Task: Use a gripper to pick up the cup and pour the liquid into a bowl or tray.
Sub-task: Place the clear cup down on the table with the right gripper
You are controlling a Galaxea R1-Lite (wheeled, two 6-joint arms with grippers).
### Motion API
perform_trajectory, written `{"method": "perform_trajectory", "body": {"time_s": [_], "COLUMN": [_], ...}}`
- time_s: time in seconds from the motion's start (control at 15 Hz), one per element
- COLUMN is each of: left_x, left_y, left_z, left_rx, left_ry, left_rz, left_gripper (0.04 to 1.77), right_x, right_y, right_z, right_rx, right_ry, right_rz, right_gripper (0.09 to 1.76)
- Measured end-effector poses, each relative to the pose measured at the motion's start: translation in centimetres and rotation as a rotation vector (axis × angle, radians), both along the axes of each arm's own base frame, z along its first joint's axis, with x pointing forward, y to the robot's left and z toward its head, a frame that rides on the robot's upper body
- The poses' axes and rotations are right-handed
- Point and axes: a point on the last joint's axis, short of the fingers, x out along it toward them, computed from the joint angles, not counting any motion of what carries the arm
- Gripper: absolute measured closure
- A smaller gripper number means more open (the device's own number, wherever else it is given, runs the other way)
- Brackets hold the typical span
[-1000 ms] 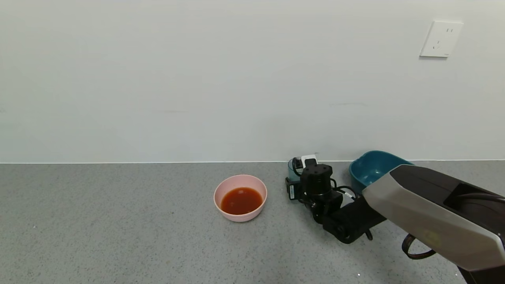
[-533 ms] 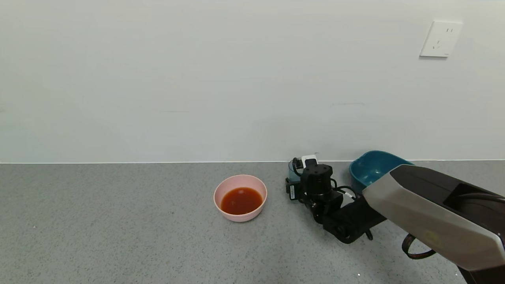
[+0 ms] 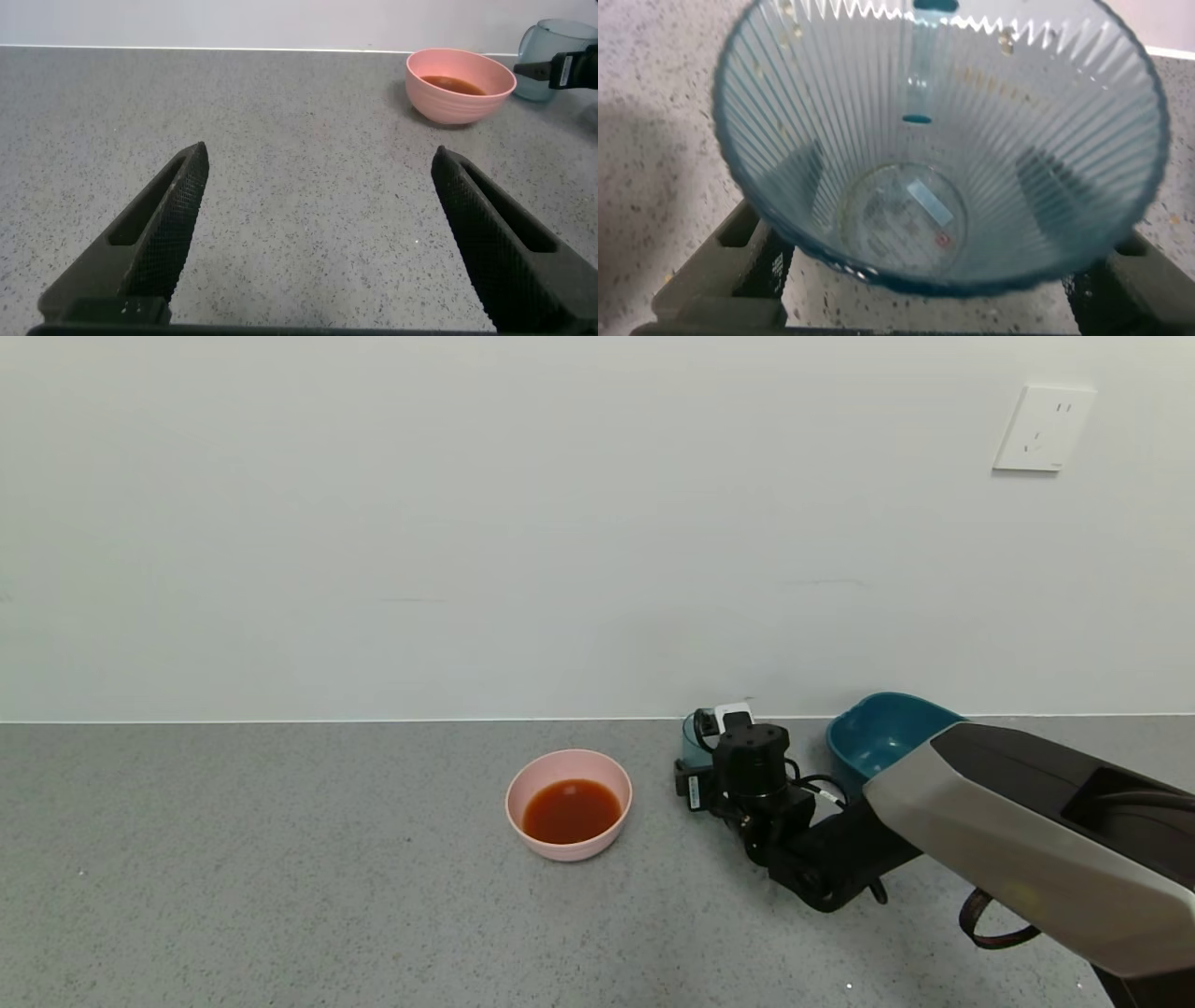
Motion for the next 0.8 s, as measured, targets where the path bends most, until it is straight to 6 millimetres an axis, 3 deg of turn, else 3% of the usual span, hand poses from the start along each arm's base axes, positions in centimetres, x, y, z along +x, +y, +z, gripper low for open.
{"method": "perform_trajectory", "body": {"time_s": [0.2,0.4,0.8], "left_x": [0.0,0.0,0.0], "left_y": [0.0,0.0,0.0], "left_z": [0.0,0.0,0.0], "left_rx": [0.000,0.000,0.000], "left_ry": [0.000,0.000,0.000], "left_rz": [0.000,0.000,0.000], "left_gripper": [0.09,0.09,0.09], "right_x": [-0.9,-2.5,-8.1], "right_y": [-0.5,-1.2,-4.0], "right_z": [0.9,3.0,10.0], "right_rx": [-0.020,-0.025,-0.025], "right_ry": [0.047,0.083,0.151], "right_rz": [0.017,0.051,0.114], "right_gripper": [0.19,0.17,0.16]}}
